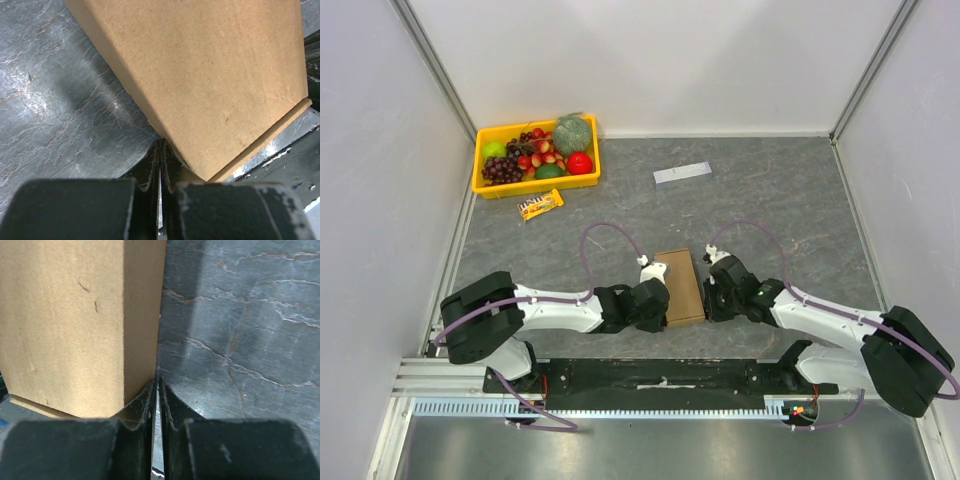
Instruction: Fold the paper box
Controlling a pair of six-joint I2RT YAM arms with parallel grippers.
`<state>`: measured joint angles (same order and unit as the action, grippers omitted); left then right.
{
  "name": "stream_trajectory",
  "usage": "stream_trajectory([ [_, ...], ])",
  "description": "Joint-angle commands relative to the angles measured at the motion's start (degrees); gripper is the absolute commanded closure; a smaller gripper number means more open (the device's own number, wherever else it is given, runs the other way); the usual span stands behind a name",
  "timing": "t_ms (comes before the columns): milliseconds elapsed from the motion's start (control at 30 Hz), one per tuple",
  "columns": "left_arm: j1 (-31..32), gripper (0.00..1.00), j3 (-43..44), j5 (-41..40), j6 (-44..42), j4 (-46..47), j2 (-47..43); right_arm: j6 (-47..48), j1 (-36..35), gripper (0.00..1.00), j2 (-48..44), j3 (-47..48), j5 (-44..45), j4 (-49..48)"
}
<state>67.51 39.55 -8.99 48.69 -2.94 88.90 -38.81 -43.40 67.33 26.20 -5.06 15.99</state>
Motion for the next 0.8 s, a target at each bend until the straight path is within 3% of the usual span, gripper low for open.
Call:
stream_trajectory([
  [0,2.0,0.98,-0.7,0.7,4.3,3.3,3.7,-2.9,-2.7,0.83,-2.5,0.9,0.3,-3.2],
  [300,2.1,0.92,-7.6,-4.3,7.5,-4.2,-5.7,-4.2,-2.4,0.46,-8.2,8.4,25.8,18.5],
  [533,2.0,0.55,-11.1,-13.3,9.6,-13.6,-20.4,-8.1,-2.4,0.30,-14.8,9.8,39.2,22.9],
  [600,2.0,0.35,-10.0,-16.9,8.1,-17.3,-25.2,-8.7,-2.5,0.27,-17.0,9.8,41.4,22.6],
  [667,1.9,0.27,-9.0,-20.1,6.2,-20.1,-29.7,-7.4,-2.4,0.20,-19.2,9.9,42.1,20.8],
  [767,0.4,0.25,-7.8,-22.2,1.0,-21.8,-35.7,-2.6,-2.4,0.10,-20.7,10.4,41.2,17.0],
])
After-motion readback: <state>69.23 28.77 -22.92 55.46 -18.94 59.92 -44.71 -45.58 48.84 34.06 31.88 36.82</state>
